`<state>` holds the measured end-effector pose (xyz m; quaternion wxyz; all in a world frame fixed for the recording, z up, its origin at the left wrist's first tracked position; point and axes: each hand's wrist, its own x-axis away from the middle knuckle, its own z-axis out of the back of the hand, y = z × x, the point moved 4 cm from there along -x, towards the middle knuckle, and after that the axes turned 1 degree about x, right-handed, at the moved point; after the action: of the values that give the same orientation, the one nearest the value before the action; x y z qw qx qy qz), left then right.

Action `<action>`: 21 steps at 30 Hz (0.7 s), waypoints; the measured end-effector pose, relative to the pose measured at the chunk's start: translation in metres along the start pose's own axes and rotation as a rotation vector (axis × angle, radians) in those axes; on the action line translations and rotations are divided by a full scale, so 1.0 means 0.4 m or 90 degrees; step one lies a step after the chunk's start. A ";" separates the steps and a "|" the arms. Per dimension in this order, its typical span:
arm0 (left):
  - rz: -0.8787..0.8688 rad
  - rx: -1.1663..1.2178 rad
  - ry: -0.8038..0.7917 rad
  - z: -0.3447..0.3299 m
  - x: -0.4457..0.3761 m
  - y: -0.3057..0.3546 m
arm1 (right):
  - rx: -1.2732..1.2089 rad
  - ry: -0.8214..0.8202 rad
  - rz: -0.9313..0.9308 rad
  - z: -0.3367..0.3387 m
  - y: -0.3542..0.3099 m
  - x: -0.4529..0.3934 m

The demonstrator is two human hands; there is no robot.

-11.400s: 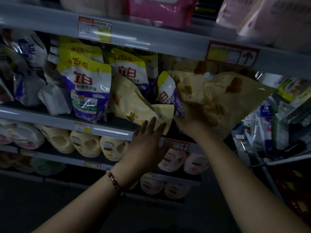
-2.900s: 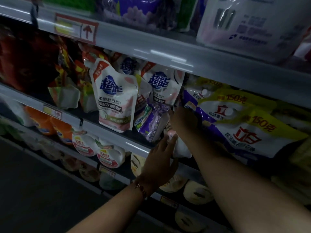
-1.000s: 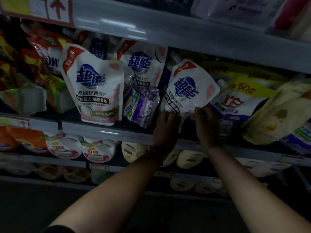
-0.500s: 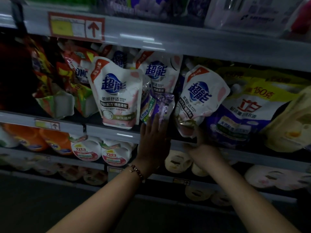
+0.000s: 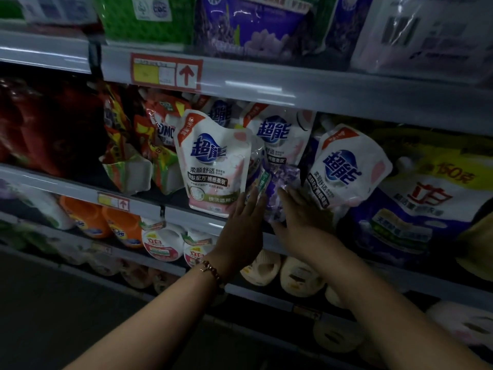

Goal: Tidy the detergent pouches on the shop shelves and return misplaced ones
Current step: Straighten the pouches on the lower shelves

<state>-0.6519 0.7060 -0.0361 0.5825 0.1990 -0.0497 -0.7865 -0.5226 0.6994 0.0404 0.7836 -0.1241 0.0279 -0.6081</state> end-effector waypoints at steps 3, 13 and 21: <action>-0.081 0.027 0.024 0.001 -0.034 0.046 | 0.013 0.059 0.055 0.018 -0.029 -0.056; -0.033 0.061 0.042 -0.045 -0.075 -0.019 | 0.059 0.085 0.120 -0.013 -0.049 -0.258; 0.145 0.161 0.049 -0.051 -0.065 -0.130 | 0.013 0.208 -0.056 -0.012 -0.050 -0.388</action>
<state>-0.6848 0.7498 -0.0645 0.6398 0.2938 -0.1481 -0.6946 -0.5828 0.8429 0.0238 0.7424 -0.0169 0.1431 -0.6543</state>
